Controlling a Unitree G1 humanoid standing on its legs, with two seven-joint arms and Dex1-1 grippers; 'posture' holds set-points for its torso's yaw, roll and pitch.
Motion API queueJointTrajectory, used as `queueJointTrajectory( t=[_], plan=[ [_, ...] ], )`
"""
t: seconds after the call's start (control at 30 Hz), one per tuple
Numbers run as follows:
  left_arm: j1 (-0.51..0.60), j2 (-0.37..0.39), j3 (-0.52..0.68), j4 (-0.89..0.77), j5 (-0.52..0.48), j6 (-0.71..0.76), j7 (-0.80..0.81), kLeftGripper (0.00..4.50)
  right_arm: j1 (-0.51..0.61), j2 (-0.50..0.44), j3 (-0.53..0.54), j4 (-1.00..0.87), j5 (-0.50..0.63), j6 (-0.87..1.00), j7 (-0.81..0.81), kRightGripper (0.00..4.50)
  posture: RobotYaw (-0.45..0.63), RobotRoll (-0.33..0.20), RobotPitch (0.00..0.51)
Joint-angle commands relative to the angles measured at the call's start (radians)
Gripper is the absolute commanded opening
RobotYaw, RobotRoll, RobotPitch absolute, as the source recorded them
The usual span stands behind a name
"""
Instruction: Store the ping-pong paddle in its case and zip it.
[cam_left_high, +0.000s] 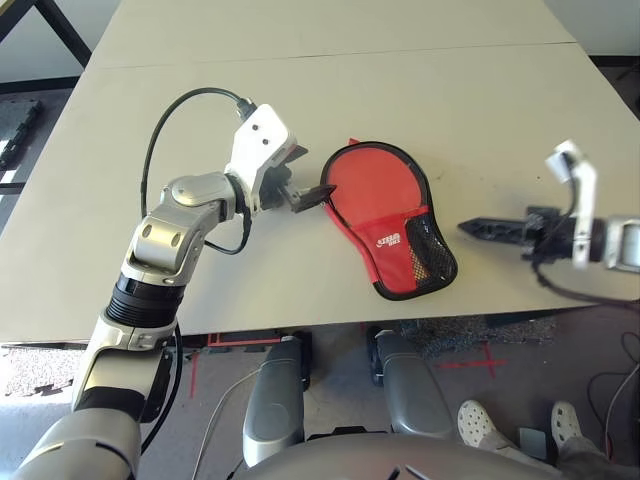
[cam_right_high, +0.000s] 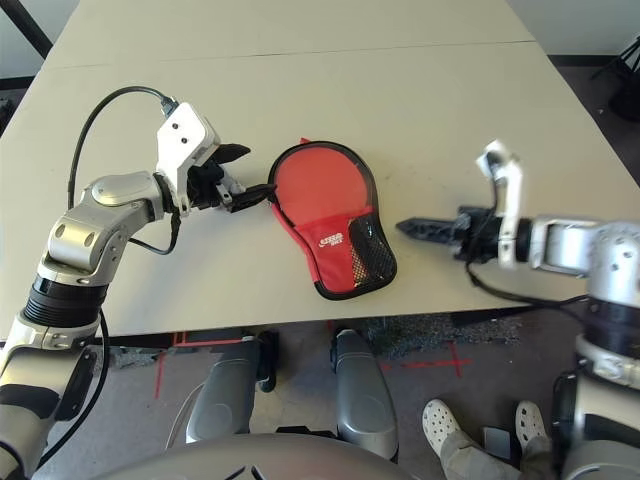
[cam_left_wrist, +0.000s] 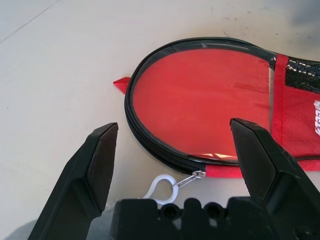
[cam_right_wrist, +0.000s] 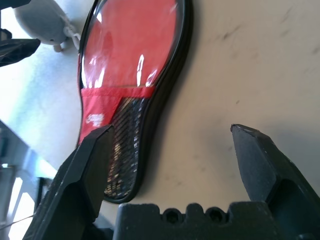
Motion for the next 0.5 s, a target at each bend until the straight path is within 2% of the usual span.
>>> queueJointTrajectory(
  t=[0.03, 0.2, 0.37, 0.5],
  plan=[
    [-0.025, 0.007, 0.040, -0.022, -0.022, 0.014, 0.001, 4.50, -0.080, -0.011, 0.110, 0.162, -0.128, -0.271, 0.144, 4.48, 0.00, 0.000, 0.207],
    [-0.063, 0.021, 0.121, -0.013, -0.040, 0.043, 0.034, 4.50, -0.270, 0.062, 0.257, 0.480, -0.318, -0.634, 0.309, 4.48, 0.02, 0.000, 0.199],
    [-0.070, 0.049, 0.177, -0.017, -0.047, 0.088, 0.062, 4.50, -0.438, 0.182, 0.325, 0.783, -0.453, -0.906, 0.406, 4.48, 0.05, 0.000, 0.202],
    [-0.054, 0.083, 0.199, -0.032, -0.045, 0.126, 0.082, 4.50, -0.534, 0.286, 0.344, 0.956, -0.527, -1.072, 0.443, 4.48, 0.07, 0.000, 0.204]
  ],
)
